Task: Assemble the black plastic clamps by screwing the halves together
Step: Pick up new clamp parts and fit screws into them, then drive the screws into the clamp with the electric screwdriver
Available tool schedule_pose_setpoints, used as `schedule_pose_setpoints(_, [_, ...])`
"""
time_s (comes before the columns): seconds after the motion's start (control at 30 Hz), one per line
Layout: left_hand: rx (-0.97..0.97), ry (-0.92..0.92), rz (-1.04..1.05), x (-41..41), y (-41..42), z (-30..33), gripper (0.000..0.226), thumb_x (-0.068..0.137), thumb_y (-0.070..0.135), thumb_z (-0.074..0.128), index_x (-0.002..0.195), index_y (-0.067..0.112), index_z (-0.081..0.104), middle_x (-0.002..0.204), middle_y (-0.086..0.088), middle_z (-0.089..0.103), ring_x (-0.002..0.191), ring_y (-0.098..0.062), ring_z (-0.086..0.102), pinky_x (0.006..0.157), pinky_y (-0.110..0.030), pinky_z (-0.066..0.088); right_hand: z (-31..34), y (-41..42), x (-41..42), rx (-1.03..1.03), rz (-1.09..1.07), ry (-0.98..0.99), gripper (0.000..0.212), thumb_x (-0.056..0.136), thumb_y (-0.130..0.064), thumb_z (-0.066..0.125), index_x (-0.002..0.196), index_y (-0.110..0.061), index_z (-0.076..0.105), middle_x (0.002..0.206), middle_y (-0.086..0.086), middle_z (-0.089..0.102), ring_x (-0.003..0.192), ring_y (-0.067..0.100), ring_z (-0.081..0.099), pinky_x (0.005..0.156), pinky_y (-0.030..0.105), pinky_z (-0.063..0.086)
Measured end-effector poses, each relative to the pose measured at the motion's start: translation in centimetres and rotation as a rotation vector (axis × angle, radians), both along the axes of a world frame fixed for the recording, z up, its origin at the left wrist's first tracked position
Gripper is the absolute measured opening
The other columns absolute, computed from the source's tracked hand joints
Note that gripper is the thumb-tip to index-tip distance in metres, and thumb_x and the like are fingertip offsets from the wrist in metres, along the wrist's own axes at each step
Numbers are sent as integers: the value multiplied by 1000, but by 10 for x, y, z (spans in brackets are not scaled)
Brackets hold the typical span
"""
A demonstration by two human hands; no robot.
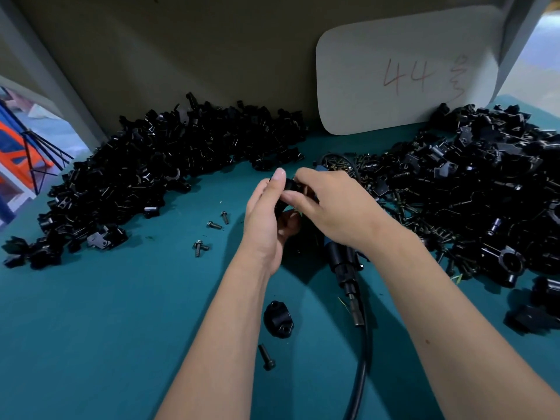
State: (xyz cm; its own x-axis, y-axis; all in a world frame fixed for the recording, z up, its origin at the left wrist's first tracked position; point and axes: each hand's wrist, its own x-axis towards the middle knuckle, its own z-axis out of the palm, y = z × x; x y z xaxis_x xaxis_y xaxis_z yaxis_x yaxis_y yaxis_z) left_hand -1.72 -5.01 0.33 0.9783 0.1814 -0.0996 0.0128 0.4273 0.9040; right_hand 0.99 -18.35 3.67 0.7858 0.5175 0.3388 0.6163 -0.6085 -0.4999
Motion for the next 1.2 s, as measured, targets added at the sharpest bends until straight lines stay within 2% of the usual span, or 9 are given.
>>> schedule_pose_setpoints(0.1, [35,49,19,1,5,0,34,99,49,60,89,17,65,71,0,63,48,-11,49,42,-19,35,12,-11,3,-29,43,147,33,90,-56,70,81,-25,62,72,-7,63,65,9,56,61,29,44])
schedule_pose_setpoints(0.23, [-141,46,-34,2,9,2,28,103,44,42,85,22,43,60,1,46,39,-10,26,34,-19,20,9,-21,12,61,-330,90,32,91,-55,69,85,-24,66,80,-4,68,78,16,64,67,31,49])
schedule_pose_setpoints(0.33, [-233,78,-94,1,11,2,28,103,41,40,85,19,41,62,-1,45,39,-8,25,32,-18,18,-4,-14,9,-239,-523,205,63,85,-69,68,111,-13,55,102,8,64,97,35,65,75,37,49])
schedule_pose_setpoints(0.4, [-258,93,-123,1,12,2,30,103,41,40,85,17,41,63,-2,46,40,-9,28,32,-17,19,-9,-7,6,-338,-540,251,71,79,-74,70,108,-12,51,94,5,56,89,33,61,70,35,44])
schedule_pose_setpoints(0.53, [-258,119,-141,0,13,4,30,103,42,42,88,16,41,62,-3,49,41,-11,34,32,-18,23,-6,-9,11,-286,-521,256,50,75,-57,80,78,-16,52,73,0,57,59,19,53,49,29,38])
schedule_pose_setpoints(0.67, [-242,127,-183,-1,17,5,30,102,41,43,86,16,42,60,-1,41,41,-11,34,32,-18,22,3,-28,15,178,-426,475,28,77,-40,85,86,-17,70,76,4,75,63,22,74,55,38,63])
schedule_pose_setpoints(0.77, [-153,112,-228,-1,23,6,21,101,31,44,86,16,41,61,-2,40,42,-11,34,31,-18,24,12,-36,15,722,-353,646,32,83,-35,84,97,-10,70,87,11,77,63,17,75,58,30,61])
schedule_pose_setpoints(0.93, [258,181,-307,-2,42,5,12,94,28,53,88,19,48,62,-4,45,44,-12,35,33,-16,21,22,-31,9,1452,-241,869,41,92,-37,77,108,-7,54,96,13,58,62,20,67,65,32,60])
schedule_pose_setpoints(1.2, [719,250,-403,-2,45,7,12,84,30,54,72,27,52,52,3,44,37,-10,27,39,-14,18,24,-16,2,1693,-337,489,33,90,-20,79,102,-15,48,66,2,56,49,18,51,52,34,49])
